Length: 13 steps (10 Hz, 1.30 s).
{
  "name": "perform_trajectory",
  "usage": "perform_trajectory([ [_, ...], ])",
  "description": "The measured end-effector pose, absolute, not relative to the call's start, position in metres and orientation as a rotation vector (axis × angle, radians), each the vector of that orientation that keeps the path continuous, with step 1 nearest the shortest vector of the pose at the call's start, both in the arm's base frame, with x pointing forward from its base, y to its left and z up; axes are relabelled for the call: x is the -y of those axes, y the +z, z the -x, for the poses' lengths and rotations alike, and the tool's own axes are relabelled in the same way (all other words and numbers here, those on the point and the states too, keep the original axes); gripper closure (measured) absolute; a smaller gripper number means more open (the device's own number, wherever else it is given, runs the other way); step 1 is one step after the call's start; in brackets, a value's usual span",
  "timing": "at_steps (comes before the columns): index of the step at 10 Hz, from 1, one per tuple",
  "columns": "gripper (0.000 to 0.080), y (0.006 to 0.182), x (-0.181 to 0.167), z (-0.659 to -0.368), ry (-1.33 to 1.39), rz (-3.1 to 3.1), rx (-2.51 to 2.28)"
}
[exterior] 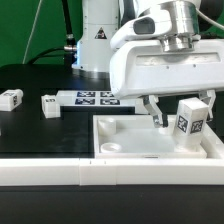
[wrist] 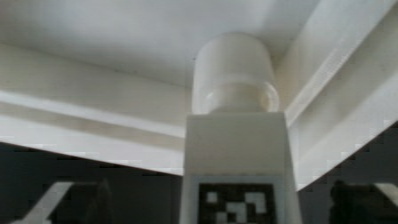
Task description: Assemble one leg
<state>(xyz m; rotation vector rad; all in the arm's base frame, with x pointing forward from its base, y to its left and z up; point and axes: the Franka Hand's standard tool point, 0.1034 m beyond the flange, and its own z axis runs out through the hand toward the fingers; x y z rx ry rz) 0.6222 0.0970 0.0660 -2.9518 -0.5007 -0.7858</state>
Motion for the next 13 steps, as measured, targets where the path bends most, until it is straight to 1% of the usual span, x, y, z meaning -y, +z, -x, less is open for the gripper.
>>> perform_trajectory([
  [3,0.0152,0.067,-0.098,-0.623,-0.775,2.953,0.505],
  [7,0.015,0.109,-0.106,-0.629,-0.72,2.956,0.543],
  [10,0.015,0.103,-0.107,-0.626,-0.646,2.966,0.538],
  [11,0.015,0.1,-0.108,-0.628,-0.525,2.981,0.528],
  [13,0.015,0.098,-0.11,-0.636,-0.267,3.002,0.504],
])
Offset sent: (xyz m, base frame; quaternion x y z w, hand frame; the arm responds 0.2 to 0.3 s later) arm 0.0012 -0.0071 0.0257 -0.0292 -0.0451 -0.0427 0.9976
